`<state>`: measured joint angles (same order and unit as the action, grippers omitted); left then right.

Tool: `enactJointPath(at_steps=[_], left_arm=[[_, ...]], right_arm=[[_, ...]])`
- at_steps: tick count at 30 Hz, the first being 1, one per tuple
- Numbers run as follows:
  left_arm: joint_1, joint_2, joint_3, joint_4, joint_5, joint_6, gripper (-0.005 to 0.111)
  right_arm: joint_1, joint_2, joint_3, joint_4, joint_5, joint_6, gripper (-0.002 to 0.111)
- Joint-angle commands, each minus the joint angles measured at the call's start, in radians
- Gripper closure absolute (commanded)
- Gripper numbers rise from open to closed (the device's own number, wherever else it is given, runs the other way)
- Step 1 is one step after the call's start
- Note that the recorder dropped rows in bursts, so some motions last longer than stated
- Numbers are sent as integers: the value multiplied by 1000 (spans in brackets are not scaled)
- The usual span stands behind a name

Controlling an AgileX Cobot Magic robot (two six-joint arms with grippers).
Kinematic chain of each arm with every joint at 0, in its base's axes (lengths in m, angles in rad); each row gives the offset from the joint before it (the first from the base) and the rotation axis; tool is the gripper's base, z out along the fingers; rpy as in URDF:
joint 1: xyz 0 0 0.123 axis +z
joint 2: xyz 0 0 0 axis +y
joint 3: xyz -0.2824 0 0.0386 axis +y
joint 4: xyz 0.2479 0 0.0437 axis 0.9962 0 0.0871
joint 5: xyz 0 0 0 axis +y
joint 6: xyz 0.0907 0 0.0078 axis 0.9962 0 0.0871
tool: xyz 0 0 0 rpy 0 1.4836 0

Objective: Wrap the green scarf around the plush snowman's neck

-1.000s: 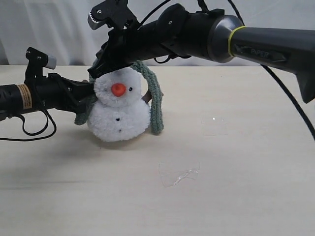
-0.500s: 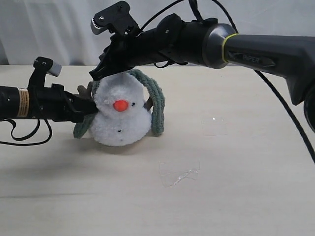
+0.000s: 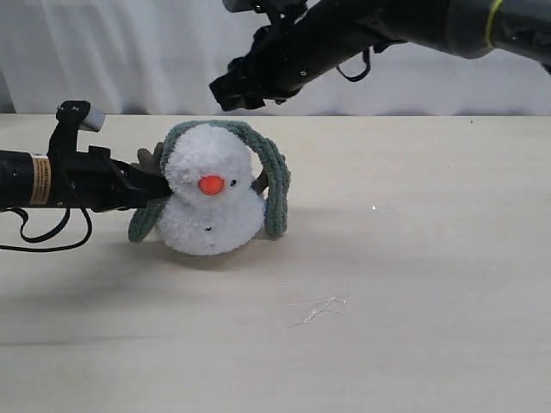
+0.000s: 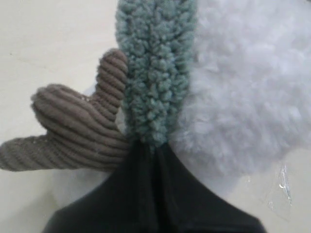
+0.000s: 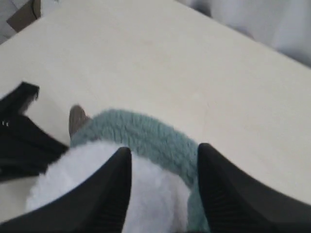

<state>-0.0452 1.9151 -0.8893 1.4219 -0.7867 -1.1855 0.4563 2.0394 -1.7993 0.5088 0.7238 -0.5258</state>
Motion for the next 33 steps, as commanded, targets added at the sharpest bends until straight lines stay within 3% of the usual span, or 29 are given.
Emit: enactJointPath(at_steps=[1,5,10,14,19,25,27,33], left_arm=[[-2,-8,-3,-13,13,-9,107],[-2,-8,-3,-13,40,-9,107],[-2,-8,-3,-13,32,8,107],[-2,-8,-3,-13,26,27,107],[-2,-8,-3,-13,22,33,107],[-2,-8,-3,6,-4,37,107],[-2,-8,-3,6,-4,37,107],[-2,-8,-3,4,-4,40,107]], right_arm=[[-23,-7,14,-75,225,40,51],[-23,-11,90,-214,246,106,52],[-38,-12,196,-270,96,104,52],[-38,-12,312,-148,-109,-81,51],[-35,-12,385,85,-210,-325,51],[-35,35,393,135,-279,-357,52],[-29,45,393,138,-253,-348,60],[-12,40,393,131,-203,-348,99]])
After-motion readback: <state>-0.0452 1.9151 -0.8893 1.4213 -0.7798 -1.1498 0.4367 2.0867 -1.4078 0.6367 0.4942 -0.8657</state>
